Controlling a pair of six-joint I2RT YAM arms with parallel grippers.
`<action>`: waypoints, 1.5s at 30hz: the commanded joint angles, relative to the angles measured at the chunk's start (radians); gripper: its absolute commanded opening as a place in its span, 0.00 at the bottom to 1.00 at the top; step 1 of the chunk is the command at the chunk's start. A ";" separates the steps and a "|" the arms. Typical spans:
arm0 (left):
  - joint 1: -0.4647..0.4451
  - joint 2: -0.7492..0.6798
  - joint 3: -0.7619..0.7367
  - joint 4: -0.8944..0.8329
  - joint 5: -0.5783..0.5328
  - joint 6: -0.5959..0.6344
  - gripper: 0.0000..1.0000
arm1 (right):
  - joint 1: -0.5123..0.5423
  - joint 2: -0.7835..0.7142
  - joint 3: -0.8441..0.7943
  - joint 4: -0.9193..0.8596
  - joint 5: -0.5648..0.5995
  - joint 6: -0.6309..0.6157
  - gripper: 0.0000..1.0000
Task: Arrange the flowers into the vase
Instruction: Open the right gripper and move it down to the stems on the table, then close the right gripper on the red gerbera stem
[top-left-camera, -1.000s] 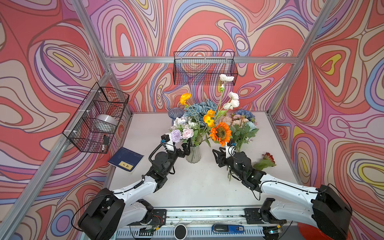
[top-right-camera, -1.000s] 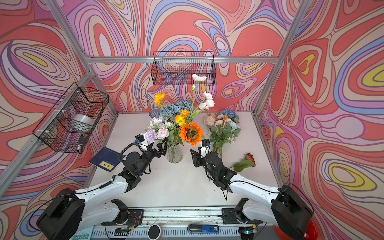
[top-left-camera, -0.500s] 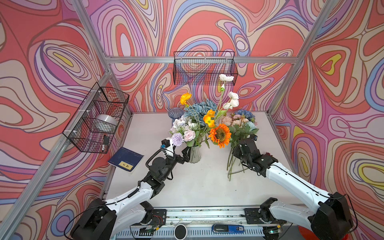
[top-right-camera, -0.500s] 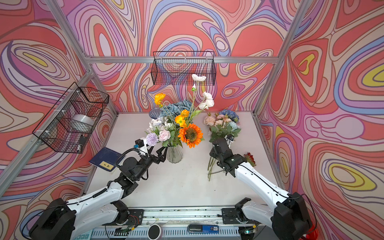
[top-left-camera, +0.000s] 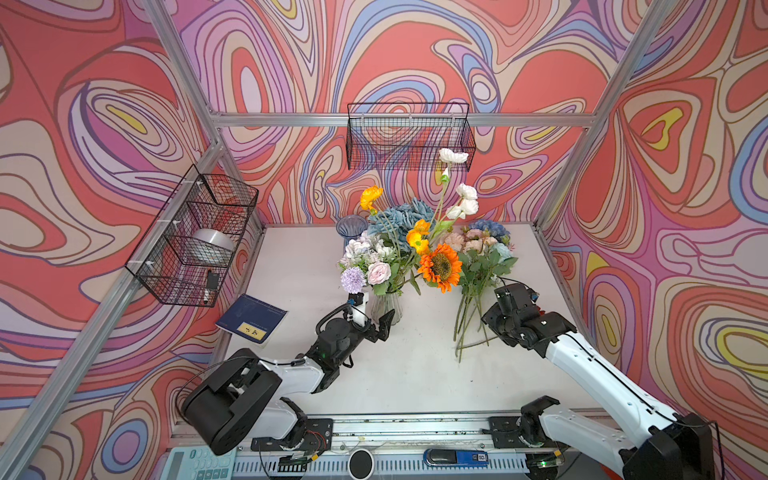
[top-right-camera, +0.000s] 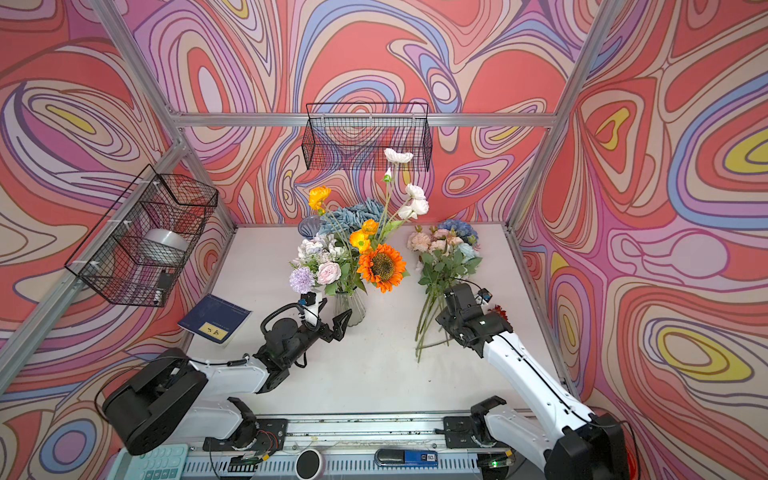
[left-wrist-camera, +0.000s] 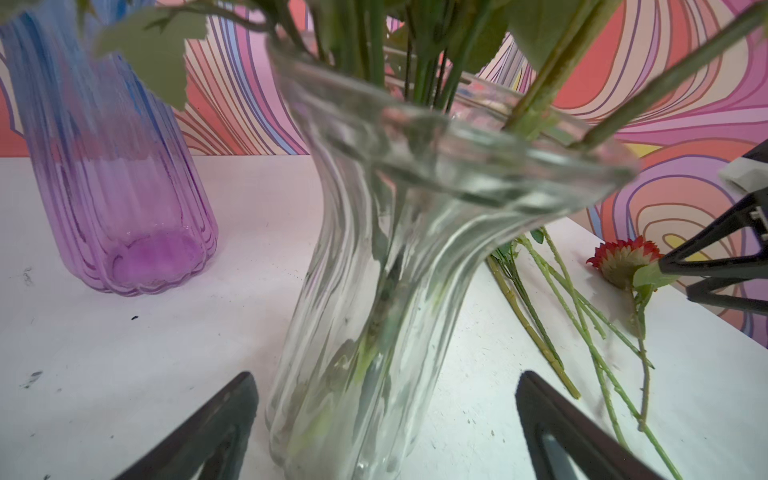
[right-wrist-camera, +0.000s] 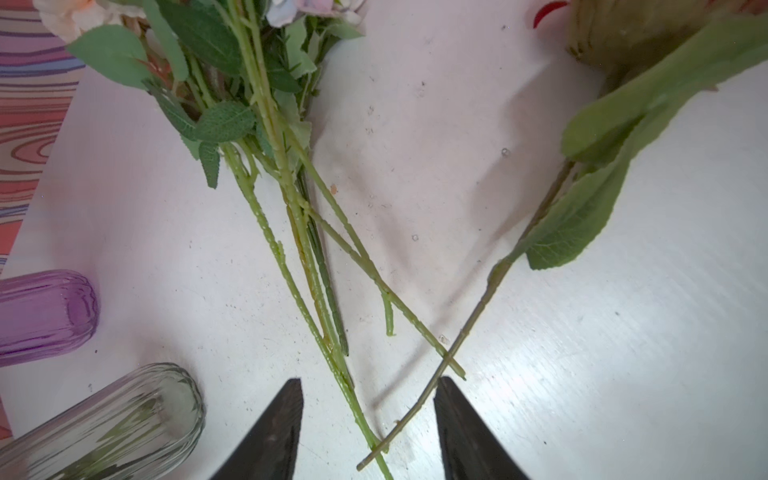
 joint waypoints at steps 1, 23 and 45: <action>-0.001 0.067 0.030 0.196 0.014 -0.001 1.00 | -0.070 -0.044 -0.048 -0.033 -0.072 0.047 0.55; -0.058 0.265 0.151 0.245 0.001 -0.131 1.00 | -0.363 0.179 -0.246 0.380 -0.310 -0.016 0.52; -0.022 -0.204 0.003 -0.085 0.043 -0.126 1.00 | -0.363 0.042 -0.022 0.270 -0.042 -0.392 0.00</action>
